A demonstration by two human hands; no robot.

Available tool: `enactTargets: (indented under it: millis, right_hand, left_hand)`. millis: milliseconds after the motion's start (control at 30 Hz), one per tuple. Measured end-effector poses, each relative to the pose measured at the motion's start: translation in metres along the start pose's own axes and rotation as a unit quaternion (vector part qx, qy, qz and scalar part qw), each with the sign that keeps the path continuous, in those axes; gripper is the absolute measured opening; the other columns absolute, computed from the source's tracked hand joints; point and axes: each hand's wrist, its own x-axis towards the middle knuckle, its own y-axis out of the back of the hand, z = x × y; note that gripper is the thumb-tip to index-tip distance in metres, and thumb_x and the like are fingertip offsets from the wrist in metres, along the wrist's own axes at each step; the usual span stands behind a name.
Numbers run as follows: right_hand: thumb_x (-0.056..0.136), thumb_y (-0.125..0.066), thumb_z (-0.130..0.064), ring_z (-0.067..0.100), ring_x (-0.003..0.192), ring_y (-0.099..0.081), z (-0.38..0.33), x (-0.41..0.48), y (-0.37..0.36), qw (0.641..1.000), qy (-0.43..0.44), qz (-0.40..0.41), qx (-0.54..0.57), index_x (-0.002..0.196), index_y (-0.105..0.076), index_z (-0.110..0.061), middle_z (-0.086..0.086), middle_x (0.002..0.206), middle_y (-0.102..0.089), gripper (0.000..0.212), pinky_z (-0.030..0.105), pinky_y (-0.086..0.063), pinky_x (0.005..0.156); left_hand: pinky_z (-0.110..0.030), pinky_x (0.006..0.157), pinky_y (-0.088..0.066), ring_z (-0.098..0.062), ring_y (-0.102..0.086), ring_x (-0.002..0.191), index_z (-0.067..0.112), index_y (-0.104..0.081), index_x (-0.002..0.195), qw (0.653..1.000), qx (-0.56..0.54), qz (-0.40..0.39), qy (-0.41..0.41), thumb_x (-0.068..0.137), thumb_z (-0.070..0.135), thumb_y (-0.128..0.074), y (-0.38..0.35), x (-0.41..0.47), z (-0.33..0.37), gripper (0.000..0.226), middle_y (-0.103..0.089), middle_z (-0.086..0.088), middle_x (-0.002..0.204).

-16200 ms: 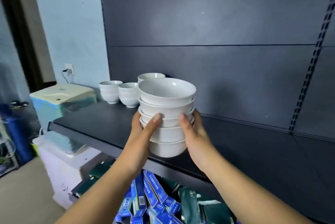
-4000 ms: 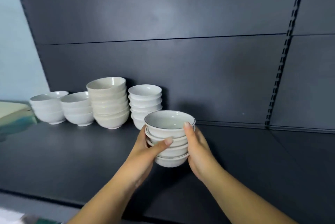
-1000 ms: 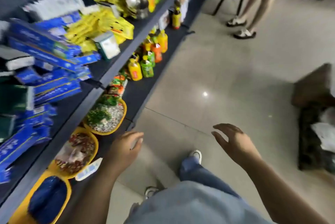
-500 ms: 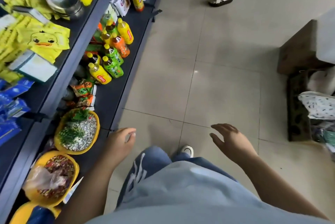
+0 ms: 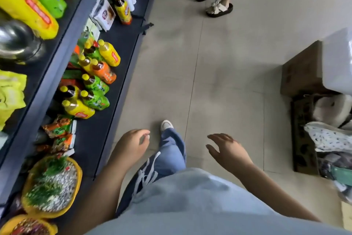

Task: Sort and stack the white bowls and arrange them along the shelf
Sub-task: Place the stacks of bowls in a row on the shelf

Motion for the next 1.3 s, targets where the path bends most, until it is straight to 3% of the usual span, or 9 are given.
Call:
enactTargets:
  millis: [233, 400, 500, 733, 867, 1000, 1100, 1167, 1300]
  right_hand:
    - [0.093, -0.049, -0.031, 0.019, 0.125, -0.048, -0.029, 0.12, 0.101, 0.999, -0.021, 0.043, 0.008, 0.13, -0.052, -0.015, 0.003, 0.134, -0.054, 0.04, 0.026, -0.036, 0.099]
    - [0.094, -0.048, -0.031, 0.019, 0.128, -0.044, -0.058, 0.2, 0.15, 0.997, 0.004, 0.07, 0.014, 0.131, -0.05, -0.017, 0.001, 0.137, -0.052, 0.04, 0.028, -0.033, 0.102]
    - [0.093, -0.05, -0.029, 0.019, 0.127, -0.045, -0.077, 0.246, 0.175, 0.996, 0.047, 0.077, 0.011, 0.129, -0.053, -0.016, 0.002, 0.134, -0.054, 0.039, 0.027, -0.033, 0.101]
    - [0.092, -0.052, -0.03, 0.021, 0.124, -0.049, -0.128, 0.375, 0.242, 0.978, 0.201, 0.048, -0.022, 0.127, -0.056, -0.015, 0.003, 0.131, -0.056, 0.038, 0.027, -0.035, 0.102]
    - [0.089, -0.059, -0.024, 0.027, 0.115, -0.057, -0.178, 0.446, 0.291, 0.945, 0.324, 0.037, -0.028, 0.123, -0.059, -0.011, 0.009, 0.125, -0.061, 0.036, 0.033, -0.042, 0.097]
    - [0.081, -0.062, -0.022, 0.03, 0.095, -0.067, -0.245, 0.496, 0.341, 0.883, 0.469, 0.021, -0.017, 0.112, -0.066, -0.007, 0.012, 0.107, -0.069, 0.035, 0.036, -0.053, 0.078]
    - [0.083, -0.054, -0.031, 0.026, 0.092, -0.066, -0.298, 0.516, 0.372, 0.82, 0.572, -0.009, 0.002, 0.108, -0.066, -0.004, 0.013, 0.102, -0.07, 0.039, 0.026, -0.047, 0.076]
    - [0.082, -0.048, -0.034, 0.017, 0.095, -0.058, -0.33, 0.517, 0.389, 0.775, 0.631, -0.012, 0.028, 0.107, -0.066, -0.004, 0.013, 0.101, -0.07, 0.043, 0.024, -0.039, 0.081]
    - [0.083, -0.046, -0.036, 0.01, 0.103, -0.048, -0.399, 0.5, 0.417, 0.691, 0.716, -0.015, 0.092, 0.107, -0.067, -0.006, 0.007, 0.104, -0.068, 0.043, 0.008, -0.034, 0.086]
  left_hand:
    - [-0.026, 0.087, -0.041, -0.027, -0.062, 0.104, 0.001, -0.068, 0.104, 0.999, -0.019, -0.012, -0.024, 0.075, 0.03, -0.04, 0.088, 0.13, 0.045, 0.05, -0.069, -0.015, 0.107]
    - [-0.023, 0.083, -0.037, -0.029, -0.062, 0.102, -0.002, -0.068, 0.103, 0.999, -0.023, 0.026, -0.009, 0.082, 0.02, -0.048, 0.131, 0.195, 0.049, 0.036, -0.068, -0.017, 0.107]
    - [-0.025, 0.087, -0.038, -0.028, -0.058, 0.108, 0.002, -0.065, 0.11, 0.997, -0.031, 0.067, 0.007, 0.091, 0.011, -0.054, 0.149, 0.224, 0.044, 0.024, -0.066, -0.013, 0.114]
    - [-0.022, 0.085, -0.037, -0.021, -0.055, 0.111, 0.008, -0.062, 0.117, 0.975, -0.073, 0.172, 0.122, 0.092, 0.014, -0.051, 0.185, 0.283, 0.041, 0.027, -0.063, -0.007, 0.119]
    - [-0.015, 0.076, -0.031, -0.022, -0.055, 0.112, 0.011, -0.063, 0.116, 0.941, -0.094, 0.258, 0.199, 0.093, 0.014, -0.051, 0.209, 0.308, 0.052, 0.026, -0.062, -0.005, 0.12]
    - [-0.011, 0.071, -0.031, -0.02, -0.059, 0.103, 0.009, -0.067, 0.108, 0.887, -0.12, 0.367, 0.251, 0.091, 0.01, -0.055, 0.237, 0.322, 0.079, 0.021, -0.066, -0.005, 0.111]
    - [-0.002, 0.067, -0.035, 0.002, -0.06, 0.078, 0.018, -0.068, 0.099, 0.827, -0.158, 0.471, 0.262, 0.089, 0.01, -0.059, 0.269, 0.329, 0.102, 0.016, -0.062, 0.01, 0.097]
    - [-0.001, 0.064, -0.037, 0.014, -0.056, 0.077, 0.033, -0.063, 0.092, 0.795, -0.195, 0.52, 0.243, 0.09, 0.016, -0.059, 0.297, 0.329, 0.116, 0.017, -0.06, 0.019, 0.093]
    - [-0.004, 0.059, -0.037, 0.005, -0.056, 0.069, 0.043, -0.061, 0.089, 0.72, -0.205, 0.619, 0.238, 0.089, 0.026, -0.059, 0.358, 0.311, 0.132, 0.017, -0.061, 0.025, 0.078]
